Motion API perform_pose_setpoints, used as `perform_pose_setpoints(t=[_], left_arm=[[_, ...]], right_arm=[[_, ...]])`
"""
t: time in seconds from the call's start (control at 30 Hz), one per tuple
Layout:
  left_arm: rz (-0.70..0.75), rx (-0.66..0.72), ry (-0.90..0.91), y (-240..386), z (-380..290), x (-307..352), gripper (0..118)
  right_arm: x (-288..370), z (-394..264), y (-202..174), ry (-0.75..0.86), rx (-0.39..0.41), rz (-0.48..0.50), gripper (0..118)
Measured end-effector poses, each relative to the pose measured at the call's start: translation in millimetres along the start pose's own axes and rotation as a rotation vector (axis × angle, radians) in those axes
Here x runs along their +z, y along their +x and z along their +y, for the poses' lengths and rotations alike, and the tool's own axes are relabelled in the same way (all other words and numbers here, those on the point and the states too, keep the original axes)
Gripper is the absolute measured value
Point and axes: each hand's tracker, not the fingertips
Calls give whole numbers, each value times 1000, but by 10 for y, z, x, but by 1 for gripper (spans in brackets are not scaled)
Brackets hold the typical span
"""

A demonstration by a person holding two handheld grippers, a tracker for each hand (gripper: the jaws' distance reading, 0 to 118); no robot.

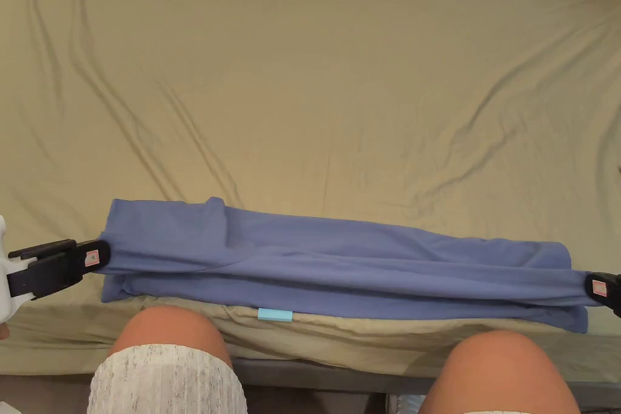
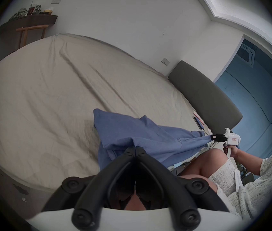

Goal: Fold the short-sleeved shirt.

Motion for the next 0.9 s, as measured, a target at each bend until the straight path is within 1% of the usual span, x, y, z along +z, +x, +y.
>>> perform_pose_setpoints(t=[0.1, 0.2, 0.33, 0.4, 0.47, 0.5, 0.53, 0.57, 0.6, 0.63, 0.67, 0.7, 0.73, 0.77, 0.87, 0.9], left_arm=[[10, 1, -19, -12, -52, -14, 0], [18, 12, -39, -28, -102, -67, 0], [41, -9, -81, -43, -134, -154, 0], [46, -7, -84, -55, -136, -166, 0], [62, -14, -90, -60, -135, -189, 0], [67, -16, -90, -75, -142, -186, 2], [77, -14, -89, -84, -142, -182, 12], [92, -10, -82, -96, -139, -169, 28], [97, -8, -76, -111, -136, -134, 52], [96, 0, -72, -133, -133, -68, 84], [93, 9, -67, -149, -125, 7, 102], [93, 10, -60, -153, -116, 95, 110], [104, 1, -35, -154, -98, 205, 111], [121, -5, -12, -182, -78, 317, 111], [117, 53, 21, -284, -23, 550, 110], [103, 63, 22, -315, -10, 589, 108]], right_arm=[[-42, -43, -6, -11, -4, -1, 1], [-109, -96, -19, -36, 10, -10, 1], [-184, -169, -24, -58, 11, -22, 3], [-197, -193, -37, -56, 5, -32, 15], [-202, -208, -25, -52, -6, -47, 23], [-200, -217, -4, -44, -31, -46, 37], [-194, -230, 7, -29, -52, -50, 60], [-185, -239, 5, -17, -63, -65, 82], [-153, -222, -11, -4, -73, -78, 98], [-98, -206, -18, 26, -90, -81, 108], [-26, -186, -11, 62, -113, -68, 109], [38, -161, -1, 79, -125, -70, 109], [118, -130, 4, 91, -118, -82, 109], [207, -93, 2, 117, -106, -96, 109], [431, 52, -64, 132, -104, -100, 107], [520, 101, -131, 165, -93, -103, 101]])
